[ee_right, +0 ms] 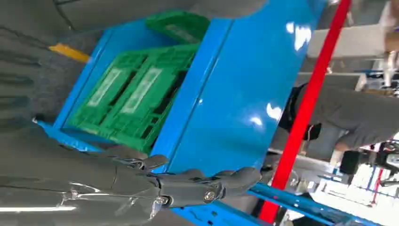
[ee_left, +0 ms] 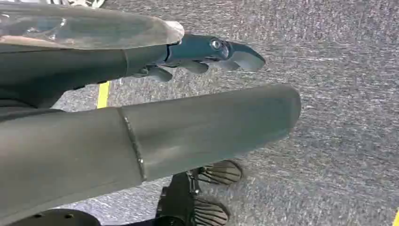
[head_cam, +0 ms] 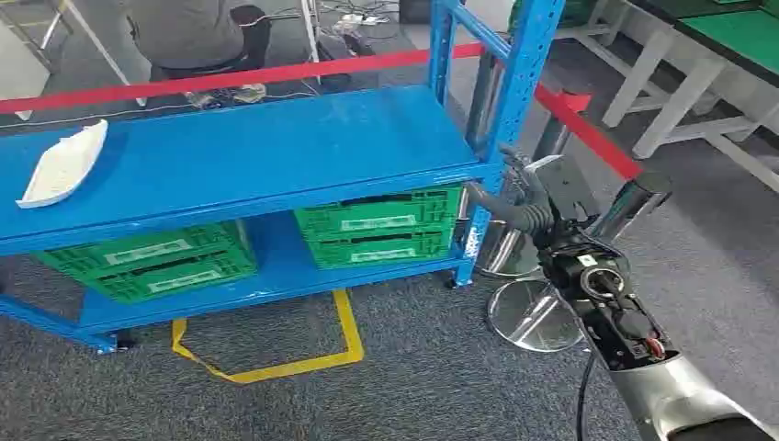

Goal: Take the parts from the cabinet and place them on the table.

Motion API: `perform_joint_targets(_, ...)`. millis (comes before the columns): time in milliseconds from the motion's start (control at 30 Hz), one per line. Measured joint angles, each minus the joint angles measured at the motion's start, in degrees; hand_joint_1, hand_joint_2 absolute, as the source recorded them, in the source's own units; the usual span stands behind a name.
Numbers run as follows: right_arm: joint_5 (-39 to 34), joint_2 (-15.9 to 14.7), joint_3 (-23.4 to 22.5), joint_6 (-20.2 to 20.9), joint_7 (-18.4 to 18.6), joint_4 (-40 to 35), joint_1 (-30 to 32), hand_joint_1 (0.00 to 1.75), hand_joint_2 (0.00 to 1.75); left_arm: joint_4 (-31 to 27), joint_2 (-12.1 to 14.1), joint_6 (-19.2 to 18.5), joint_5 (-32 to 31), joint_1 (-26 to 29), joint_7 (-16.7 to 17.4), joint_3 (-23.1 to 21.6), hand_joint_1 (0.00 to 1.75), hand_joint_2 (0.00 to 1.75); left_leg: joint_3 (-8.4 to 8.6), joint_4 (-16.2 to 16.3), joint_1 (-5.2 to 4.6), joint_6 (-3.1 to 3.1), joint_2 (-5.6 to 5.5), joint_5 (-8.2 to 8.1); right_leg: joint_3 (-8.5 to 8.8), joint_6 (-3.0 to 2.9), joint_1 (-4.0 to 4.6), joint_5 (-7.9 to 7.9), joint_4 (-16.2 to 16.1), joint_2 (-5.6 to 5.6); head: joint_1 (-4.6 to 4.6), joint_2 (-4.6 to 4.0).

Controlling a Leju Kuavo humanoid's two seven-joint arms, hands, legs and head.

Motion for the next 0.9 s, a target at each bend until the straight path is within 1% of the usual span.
perform_joint_targets(233,-1.8,-0.4,-0.1,-0.3,-1.3,-0.4,0.0,0.00,0.00,0.0,-0.3,-0.6,0.3,-0.1,0.2,0.0,0.00,0.00,0.00,0.0,0.00,0.00,0.01,0.00,0.00,-0.01,0.00,0.00,0.0,0.01,-0.02,0.00)
perform_joint_targets(400,-2.5,-0.4,0.4,-1.4,-5.5,0.4,-0.4,0.00,0.00,0.0,-0.7,0.9,0.7,-0.1,-0.2,0.0,0.00,0.00,-0.03,0.0,0.01,-0.01,0.00,0.01,0.02,-0.01,0.01,0.01,0.0,0.00,-0.02,0.00)
perform_joint_targets(500,-2.2,-0.2,0.7,-2.4,-6.8,1.2,-0.9,0.00,0.00,0.0,-1.0,1.2,0.9,-0.1,-0.4,0.0,0.00,0.00,-0.03,0.0,0.01,-0.01,-0.01,0.01,0.02,-0.01,0.01,0.01,0.0,-0.02,0.00,0.00)
perform_joint_targets(767,0.1,0.3,2.2,-3.9,-7.2,2.7,-2.4,0.00,0.00,0.0,-0.9,1.3,0.3,-0.4,-0.4,0.0,0.00,0.00,-0.04,0.0,0.01,-0.01,-0.03,0.02,0.02,-0.02,0.01,0.02,0.0,-0.04,0.00,0.00)
perform_joint_targets(900,3.4,0.5,2.7,-3.0,-7.5,3.7,-3.0,0.00,0.00,0.0,-0.8,-0.6,0.7,-0.5,0.5,0.0,0.00,0.00,-0.07,0.0,0.01,-0.01,-0.03,0.02,0.02,-0.02,0.01,0.02,0.0,-0.03,0.00,0.00)
